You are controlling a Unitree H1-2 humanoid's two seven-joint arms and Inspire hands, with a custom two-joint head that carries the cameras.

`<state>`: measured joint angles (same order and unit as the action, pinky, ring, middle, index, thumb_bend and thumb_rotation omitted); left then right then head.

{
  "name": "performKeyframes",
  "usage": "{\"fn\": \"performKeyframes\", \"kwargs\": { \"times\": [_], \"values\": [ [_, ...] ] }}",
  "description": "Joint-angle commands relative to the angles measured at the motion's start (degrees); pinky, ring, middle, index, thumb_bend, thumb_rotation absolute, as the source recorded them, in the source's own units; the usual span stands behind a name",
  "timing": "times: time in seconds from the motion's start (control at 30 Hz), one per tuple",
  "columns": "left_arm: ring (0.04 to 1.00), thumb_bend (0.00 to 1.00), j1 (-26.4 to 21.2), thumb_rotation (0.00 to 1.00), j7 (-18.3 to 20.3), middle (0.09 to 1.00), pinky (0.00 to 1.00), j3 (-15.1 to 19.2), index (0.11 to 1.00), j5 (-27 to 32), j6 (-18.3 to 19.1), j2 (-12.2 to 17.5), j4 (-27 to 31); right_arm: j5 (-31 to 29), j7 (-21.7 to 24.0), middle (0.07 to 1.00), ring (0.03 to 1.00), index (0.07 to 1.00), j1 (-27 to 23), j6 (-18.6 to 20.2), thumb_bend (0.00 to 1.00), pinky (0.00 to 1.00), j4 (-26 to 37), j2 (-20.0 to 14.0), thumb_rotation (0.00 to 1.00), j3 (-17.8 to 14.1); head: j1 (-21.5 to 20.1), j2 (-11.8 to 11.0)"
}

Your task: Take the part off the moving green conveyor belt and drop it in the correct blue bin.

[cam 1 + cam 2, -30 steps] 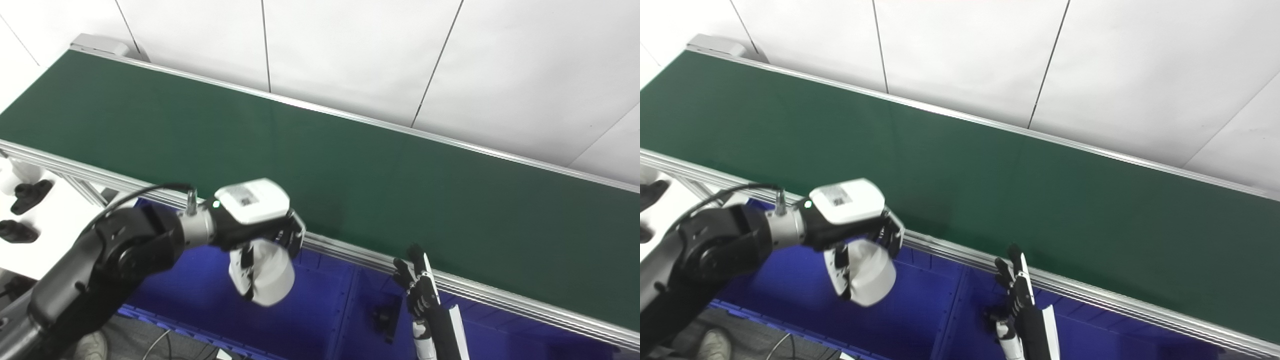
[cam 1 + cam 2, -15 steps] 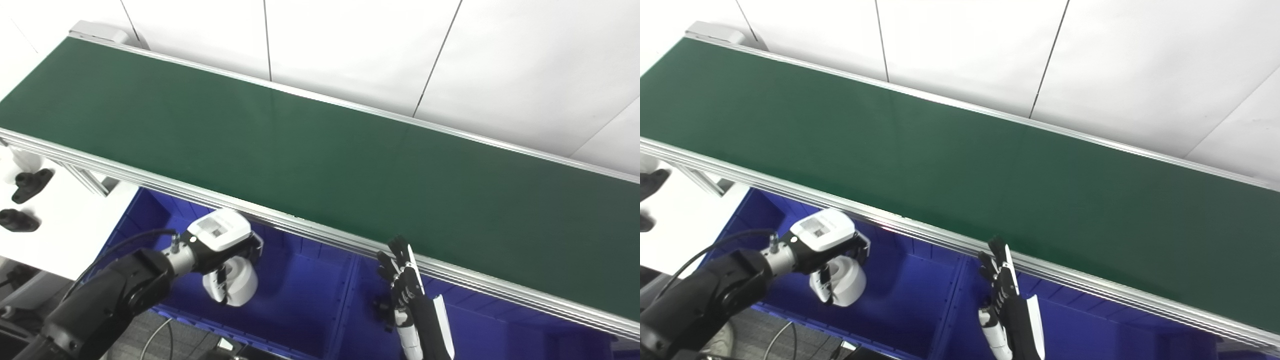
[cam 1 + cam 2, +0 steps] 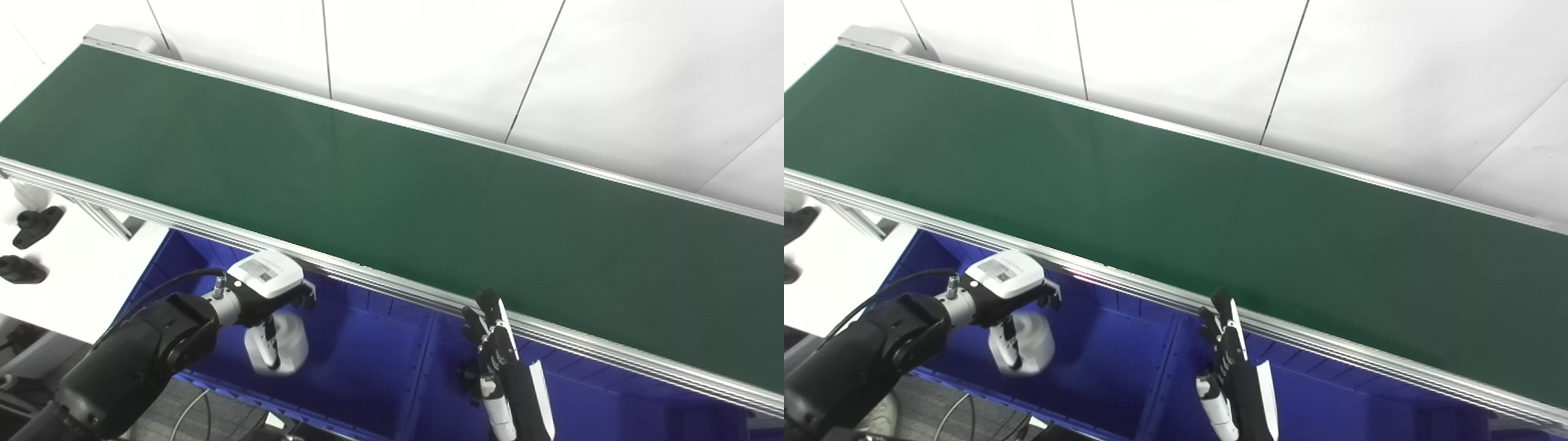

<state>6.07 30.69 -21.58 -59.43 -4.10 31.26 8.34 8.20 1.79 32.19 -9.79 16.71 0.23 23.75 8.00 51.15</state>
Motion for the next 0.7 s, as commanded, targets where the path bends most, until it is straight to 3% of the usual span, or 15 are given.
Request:
{"fn": "performKeyframes", "kwargs": {
  "times": [0.0, 0.2, 0.43, 0.53, 0.6, 0.67],
  "values": [
    [0.882, 1.0, -0.67, 0.42, 0.71, 0.923, 0.8, 0.27, 0.911, 1.23, -0.09, 1.85, 1.85, -0.05, 0.21, 0.981, 0.931, 1.0, 0.0, -1.32, 0.83, 0.91, 0.92, 0.95, 0.92, 0.52, 0.01, -0.06],
    [0.876, 1.0, -1.32, 0.42, 3.85, 0.913, 0.85, -0.19, 0.912, 1.91, -0.58, 2.08, 2.81, 0.2, 0.17, 0.98, 0.927, 1.0, -0.15, -1.16, 0.83, 0.9, 0.77, 0.91, 0.92, 0.43, -0.06, -0.05],
    [0.829, 1.0, -0.48, 0.41, 6.48, 0.865, 0.76, 1.65, 0.87, 6.96, -0.32, 2.64, 8.45, 0.73, -0.04, 0.979, 0.925, 1.0, -0.09, -1.02, 0.83, 0.9, 0.63, 1.31, 0.92, 0.71, -0.76, 0.09],
    [0.83, 1.0, 1.12, 0.49, 13.45, 0.844, 0.73, 5.17, 0.829, 19.0, 7.96, 1.68, 20.29, 0.9, -0.07, 0.982, 0.926, 1.0, 0.01, -1.06, 0.84, 0.89, 0.7, 1.42, 0.92, 0.82, -1.04, 0.23],
    [0.823, 1.0, 1.63, 0.61, 17.02, 0.831, 0.69, 7.03, 0.806, 25.65, 13.58, 1.24, 26.82, 0.92, -0.08, 0.984, 0.925, 1.0, 0.05, -0.94, 0.84, 0.89, 0.81, 1.49, 0.92, 0.8, -1.38, 0.49],
    [0.806, 1.0, 1.23, 0.67, 20.04, 0.828, 0.67, 9.3, 0.804, 35.11, 21.92, 1.04, 33.63, 0.88, 0.0, 0.985, 0.926, 1.0, -0.08, -0.7, 0.84, 0.89, 0.89, 1.47, 0.92, 0.74, -1.79, 0.61]
  ]
}}
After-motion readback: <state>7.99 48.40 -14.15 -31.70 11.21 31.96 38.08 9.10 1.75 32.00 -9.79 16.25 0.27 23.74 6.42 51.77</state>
